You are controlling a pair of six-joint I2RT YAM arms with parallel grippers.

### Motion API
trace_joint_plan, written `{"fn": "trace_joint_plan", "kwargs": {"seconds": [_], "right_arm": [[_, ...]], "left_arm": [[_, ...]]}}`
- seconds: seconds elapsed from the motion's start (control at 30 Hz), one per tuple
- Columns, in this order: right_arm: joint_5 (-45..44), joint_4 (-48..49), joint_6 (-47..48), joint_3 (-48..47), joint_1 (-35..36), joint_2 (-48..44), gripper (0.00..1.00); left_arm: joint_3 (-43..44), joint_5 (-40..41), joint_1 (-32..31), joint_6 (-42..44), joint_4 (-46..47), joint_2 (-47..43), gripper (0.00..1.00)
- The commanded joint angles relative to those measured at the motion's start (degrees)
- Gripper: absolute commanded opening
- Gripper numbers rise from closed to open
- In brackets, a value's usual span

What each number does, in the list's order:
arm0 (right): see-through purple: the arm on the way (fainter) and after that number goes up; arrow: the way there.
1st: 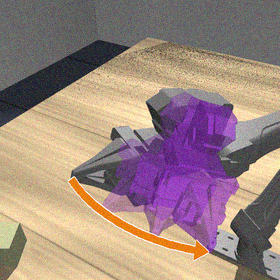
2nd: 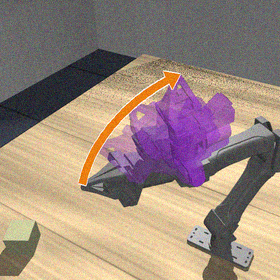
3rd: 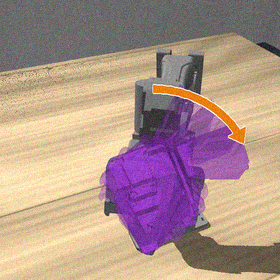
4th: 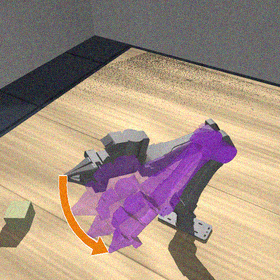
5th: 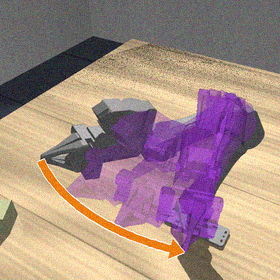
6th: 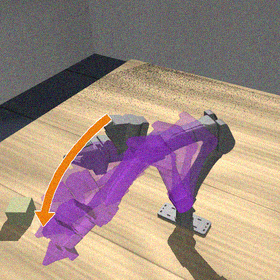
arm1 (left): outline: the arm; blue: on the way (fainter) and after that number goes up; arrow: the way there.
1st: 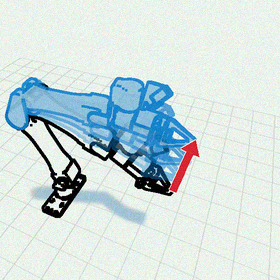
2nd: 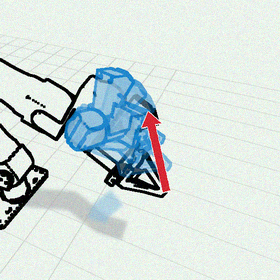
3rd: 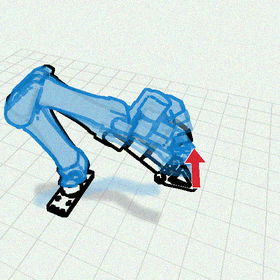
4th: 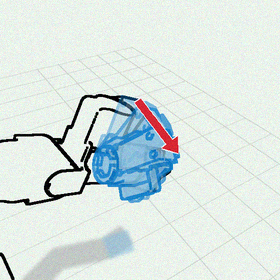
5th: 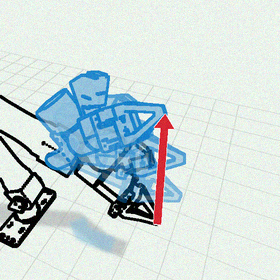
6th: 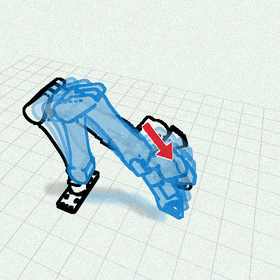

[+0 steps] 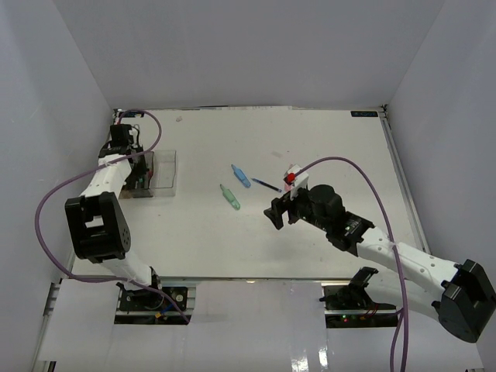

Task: Sort the stationery into containers
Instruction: Place the pen in the storage box.

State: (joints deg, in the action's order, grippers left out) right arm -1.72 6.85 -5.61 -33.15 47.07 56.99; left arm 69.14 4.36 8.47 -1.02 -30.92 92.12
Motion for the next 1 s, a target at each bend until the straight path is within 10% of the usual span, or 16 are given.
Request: {"fn": "trace_joint_plan", "kwargs": {"seconds": [0.0, 0.97], "right_arm": [[1.1, 4.4, -0.2, 1.1, -0.2, -1.9, 0.90], [7.5, 4.4, 1.1, -1.6, -4.1, 2.9, 0.91]], "left_arm": [[2.5, 1.8, 1.5, 0.1, -1.5, 3.1, 0.00], [4.4, -9.2, 1.6, -5.1, -2.5, -3.2, 0.62]]}}
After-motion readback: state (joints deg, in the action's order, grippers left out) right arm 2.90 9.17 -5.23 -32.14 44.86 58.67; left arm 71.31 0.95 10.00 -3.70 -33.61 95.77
